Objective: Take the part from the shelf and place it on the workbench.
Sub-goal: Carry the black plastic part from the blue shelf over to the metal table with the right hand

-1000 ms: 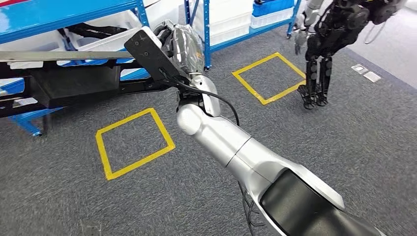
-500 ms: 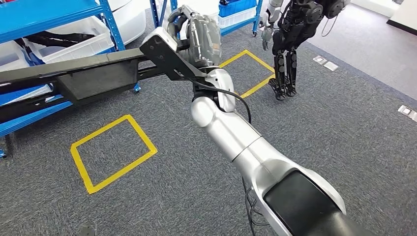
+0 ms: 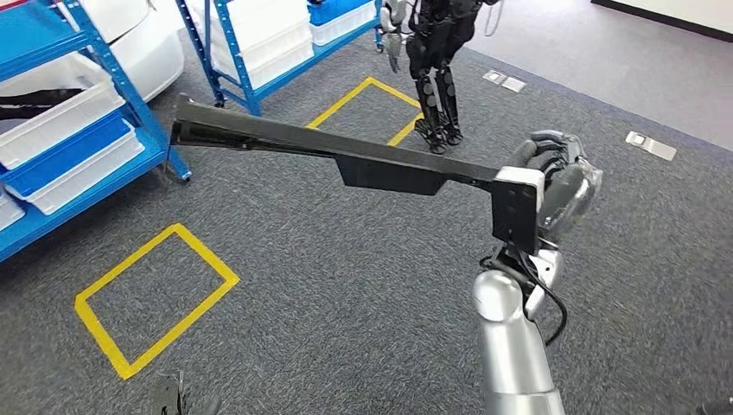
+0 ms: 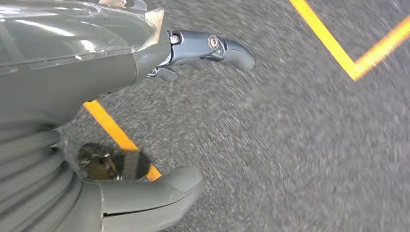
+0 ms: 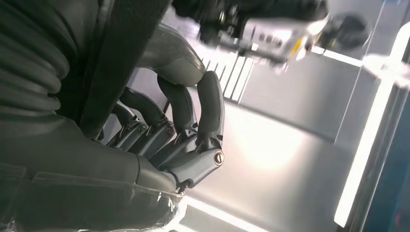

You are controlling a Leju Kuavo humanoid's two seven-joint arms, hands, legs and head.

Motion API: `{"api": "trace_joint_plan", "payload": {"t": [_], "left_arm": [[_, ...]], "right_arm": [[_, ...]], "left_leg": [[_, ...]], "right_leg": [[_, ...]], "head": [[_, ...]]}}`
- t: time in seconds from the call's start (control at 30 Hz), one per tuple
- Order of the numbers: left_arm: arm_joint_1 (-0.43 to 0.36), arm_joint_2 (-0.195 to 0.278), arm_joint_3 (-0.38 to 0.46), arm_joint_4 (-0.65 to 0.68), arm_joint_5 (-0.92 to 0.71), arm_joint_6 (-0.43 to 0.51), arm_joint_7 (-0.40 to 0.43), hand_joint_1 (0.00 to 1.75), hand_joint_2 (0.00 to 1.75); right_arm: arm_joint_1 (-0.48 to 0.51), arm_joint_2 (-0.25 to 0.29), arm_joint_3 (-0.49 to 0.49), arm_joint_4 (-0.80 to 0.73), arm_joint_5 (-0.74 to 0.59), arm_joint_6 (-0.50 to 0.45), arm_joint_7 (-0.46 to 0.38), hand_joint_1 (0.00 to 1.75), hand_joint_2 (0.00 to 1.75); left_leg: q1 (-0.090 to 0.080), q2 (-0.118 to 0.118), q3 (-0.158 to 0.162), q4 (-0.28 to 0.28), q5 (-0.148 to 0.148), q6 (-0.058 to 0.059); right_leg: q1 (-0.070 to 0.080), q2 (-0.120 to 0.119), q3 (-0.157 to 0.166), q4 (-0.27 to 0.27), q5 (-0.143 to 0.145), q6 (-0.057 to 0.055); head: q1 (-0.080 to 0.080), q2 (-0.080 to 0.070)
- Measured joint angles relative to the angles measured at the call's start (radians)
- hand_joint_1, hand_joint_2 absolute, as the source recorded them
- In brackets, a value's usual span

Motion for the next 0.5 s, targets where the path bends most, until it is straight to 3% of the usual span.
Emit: {"api": "trace_joint_plan", "payload": {"t": [0.07,0.1,0.13,0.17,0.23,0.3,0.37,0.43,0.5], "left_arm": [[0.000,0.002,-0.005,0.000,0.001,0.000,-0.001,0.00,1.75],[-0.001,0.003,-0.006,-0.001,0.003,-0.001,-0.002,0.00,1.75],[-0.002,0.003,-0.008,-0.002,0.004,-0.001,-0.002,0.00,1.75],[-0.004,0.003,-0.009,-0.003,0.005,-0.002,-0.003,0.00,1.75],[-0.008,0.006,-0.012,-0.005,0.005,-0.002,-0.004,0.00,1.75],[-0.013,0.009,-0.014,-0.009,0.001,0.001,-0.011,0.00,1.75],[-0.019,0.009,-0.019,-0.014,-0.003,0.010,-0.023,0.00,1.75],[-0.024,0.008,-0.031,-0.020,-0.004,0.017,-0.032,0.00,1.75],[-0.026,0.007,-0.042,-0.022,-0.003,0.020,-0.030,0.00,1.75]], "right_arm": [[0.039,-0.005,-0.017,-0.046,0.002,0.003,-0.003,1.75,1.75],[0.053,-0.007,-0.024,-0.062,0.003,0.004,-0.004,1.75,1.75],[0.064,-0.010,-0.031,-0.076,0.004,0.004,-0.004,1.75,1.75],[0.070,-0.012,-0.036,-0.088,0.004,0.005,-0.004,1.75,1.75],[0.076,-0.014,-0.043,-0.108,0.006,0.005,-0.004,1.75,1.75],[0.086,-0.017,-0.048,-0.125,0.005,0.002,-0.005,1.75,1.75],[0.123,-0.023,-0.061,-0.155,-0.002,-0.007,-0.012,1.75,1.75],[0.195,-0.038,-0.084,-0.202,-0.028,-0.017,-0.037,1.75,1.75],[0.272,-0.055,-0.109,-0.245,-0.074,-0.024,-0.080,1.75,1.75]], "left_leg": [[0.000,-0.025,-0.055,0.121,-0.051,0.000],[0.000,-0.029,-0.067,0.142,-0.048,0.002],[-0.001,-0.033,-0.061,0.123,-0.025,0.008],[-0.003,-0.041,-0.037,0.067,0.013,0.015],[-0.006,-0.089,0.024,-0.066,0.079,0.038],[-0.010,-0.122,0.053,-0.130,0.098,0.054],[-0.012,-0.109,0.059,-0.144,0.100,0.059],[-0.008,-0.088,0.074,-0.170,0.112,0.063],[-0.006,-0.062,0.084,-0.188,0.119,0.065]], "right_leg": [[0.003,0.037,-0.003,0.001,0.003,-0.004],[0.005,0.054,-0.003,0.002,0.003,-0.004],[0.007,0.071,-0.003,0.003,0.004,-0.005],[0.009,0.087,-0.002,0.004,0.004,-0.005],[0.011,0.114,-0.002,0.004,0.005,-0.002],[0.006,0.138,-0.010,0.004,0.009,0.006],[0.003,0.157,-0.017,0.000,0.015,0.020],[0.006,0.121,-0.029,0.018,0.004,0.026],[0.006,0.055,-0.080,0.116,-0.043,0.022]], "head": [[-0.004,0.000],[-0.005,0.000],[-0.006,0.000],[-0.007,0.000],[-0.005,0.000],[-0.007,0.000],[-0.014,0.000],[-0.013,0.000],[-0.005,0.000]]}}
